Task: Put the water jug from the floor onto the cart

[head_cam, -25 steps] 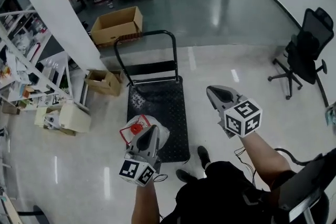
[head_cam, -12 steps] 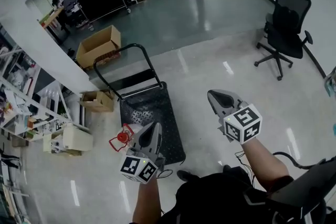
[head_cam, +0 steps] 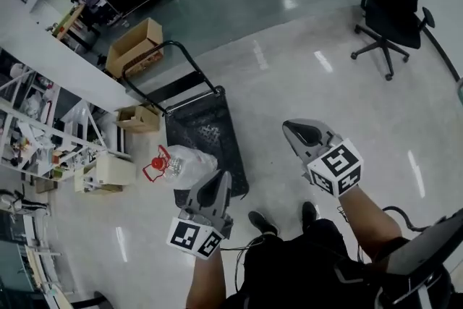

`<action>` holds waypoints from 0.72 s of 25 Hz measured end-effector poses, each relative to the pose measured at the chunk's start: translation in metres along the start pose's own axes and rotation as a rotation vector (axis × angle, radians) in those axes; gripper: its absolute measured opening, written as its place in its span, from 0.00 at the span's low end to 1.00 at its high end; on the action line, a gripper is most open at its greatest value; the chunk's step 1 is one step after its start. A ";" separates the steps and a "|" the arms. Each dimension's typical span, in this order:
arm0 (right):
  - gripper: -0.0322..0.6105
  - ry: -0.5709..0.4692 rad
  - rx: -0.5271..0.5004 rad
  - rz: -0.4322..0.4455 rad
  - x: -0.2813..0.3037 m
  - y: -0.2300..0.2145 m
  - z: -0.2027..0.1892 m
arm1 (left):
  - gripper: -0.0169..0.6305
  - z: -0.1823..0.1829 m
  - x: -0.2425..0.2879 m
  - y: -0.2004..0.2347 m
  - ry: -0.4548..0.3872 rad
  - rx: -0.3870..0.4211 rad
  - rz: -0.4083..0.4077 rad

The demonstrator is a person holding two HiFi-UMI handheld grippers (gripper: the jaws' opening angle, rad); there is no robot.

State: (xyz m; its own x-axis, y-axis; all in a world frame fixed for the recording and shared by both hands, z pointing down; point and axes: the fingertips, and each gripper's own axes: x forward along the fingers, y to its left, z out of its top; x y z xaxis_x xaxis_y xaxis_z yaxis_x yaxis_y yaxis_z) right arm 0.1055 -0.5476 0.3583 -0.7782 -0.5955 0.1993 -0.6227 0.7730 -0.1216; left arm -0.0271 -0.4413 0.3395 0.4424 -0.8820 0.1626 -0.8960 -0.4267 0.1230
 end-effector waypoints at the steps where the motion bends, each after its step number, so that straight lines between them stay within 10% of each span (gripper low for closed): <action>1: 0.05 -0.005 0.003 0.002 -0.008 0.003 0.000 | 0.03 0.001 -0.005 -0.007 0.009 0.008 0.004; 18: 0.05 -0.001 -0.053 -0.163 -0.120 0.191 -0.046 | 0.02 -0.042 -0.193 -0.048 -0.047 0.090 -0.153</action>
State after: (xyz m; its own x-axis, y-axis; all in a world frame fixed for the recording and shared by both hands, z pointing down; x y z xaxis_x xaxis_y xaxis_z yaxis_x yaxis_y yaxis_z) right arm 0.0839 -0.3181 0.3556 -0.6673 -0.7141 0.2115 -0.7355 0.6766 -0.0360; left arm -0.0676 -0.2425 0.3429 0.5735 -0.8127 0.1025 -0.8190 -0.5711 0.0544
